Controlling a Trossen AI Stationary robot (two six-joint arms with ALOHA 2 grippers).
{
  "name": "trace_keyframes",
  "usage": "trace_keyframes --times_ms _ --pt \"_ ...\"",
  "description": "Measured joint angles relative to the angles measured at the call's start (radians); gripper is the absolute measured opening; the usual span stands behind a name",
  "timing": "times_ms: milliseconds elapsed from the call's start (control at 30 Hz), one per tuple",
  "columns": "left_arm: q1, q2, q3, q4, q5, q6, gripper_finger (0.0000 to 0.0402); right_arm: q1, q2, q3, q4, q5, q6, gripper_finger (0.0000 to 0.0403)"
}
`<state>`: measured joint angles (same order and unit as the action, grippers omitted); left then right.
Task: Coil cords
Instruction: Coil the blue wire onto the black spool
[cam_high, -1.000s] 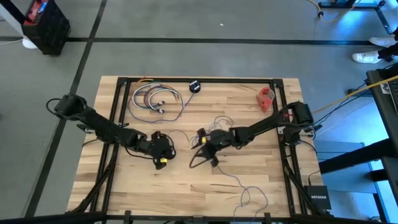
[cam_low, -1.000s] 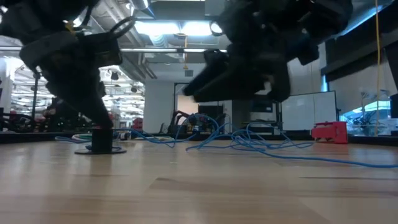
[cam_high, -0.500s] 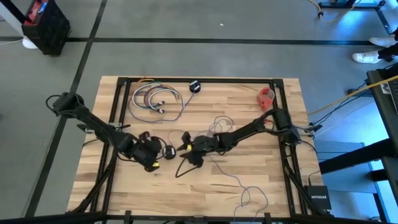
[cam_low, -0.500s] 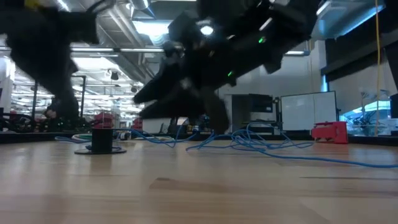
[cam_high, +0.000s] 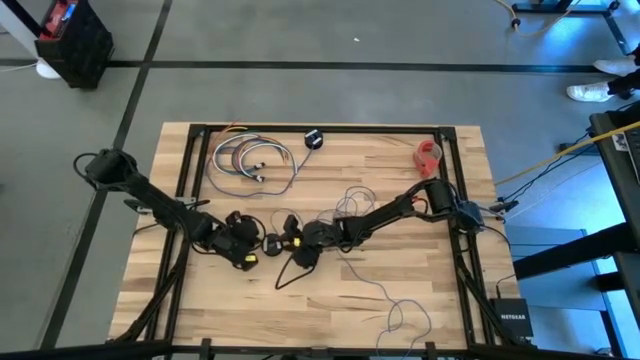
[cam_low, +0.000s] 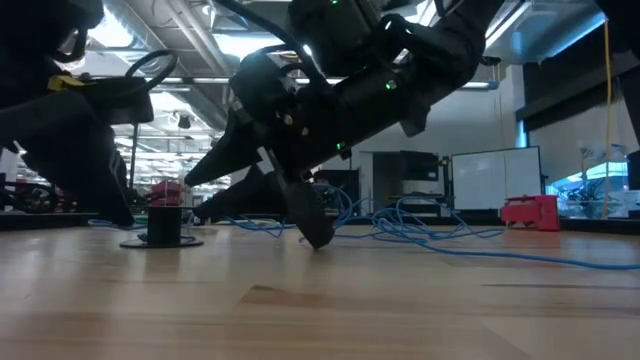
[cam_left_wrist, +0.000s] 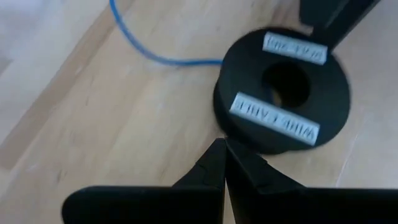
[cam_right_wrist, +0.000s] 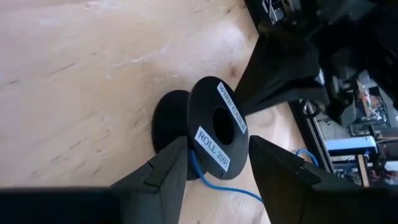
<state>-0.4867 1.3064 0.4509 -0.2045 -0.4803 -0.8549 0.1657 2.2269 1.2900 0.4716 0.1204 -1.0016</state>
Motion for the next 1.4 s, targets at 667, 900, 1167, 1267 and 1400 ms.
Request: trace_keyframes --times_ms 667,900,1167,1267,1400 --pt "0.036 0.0 -0.009 0.122 0.0 0.101 0.0 0.0 0.0 0.0 -0.012 0.007 0.006 0.0075" --pt "0.035 0.0 -0.009 0.114 0.001 0.104 0.0 0.033 -0.038 -0.002 -0.068 0.154 0.047 0.0019" --pt "0.01 0.0 0.037 0.081 0.001 0.13 0.0 0.029 -0.199 -0.003 -0.413 0.162 0.258 0.0006" --pt "0.006 -0.001 0.091 0.062 -0.004 0.182 0.0 0.032 -0.287 -0.003 -0.535 0.164 0.307 0.0005" --pt "0.008 -0.001 0.15 0.068 -0.053 0.277 0.0 0.032 -0.411 -0.012 -0.7 0.157 0.39 0.0004"
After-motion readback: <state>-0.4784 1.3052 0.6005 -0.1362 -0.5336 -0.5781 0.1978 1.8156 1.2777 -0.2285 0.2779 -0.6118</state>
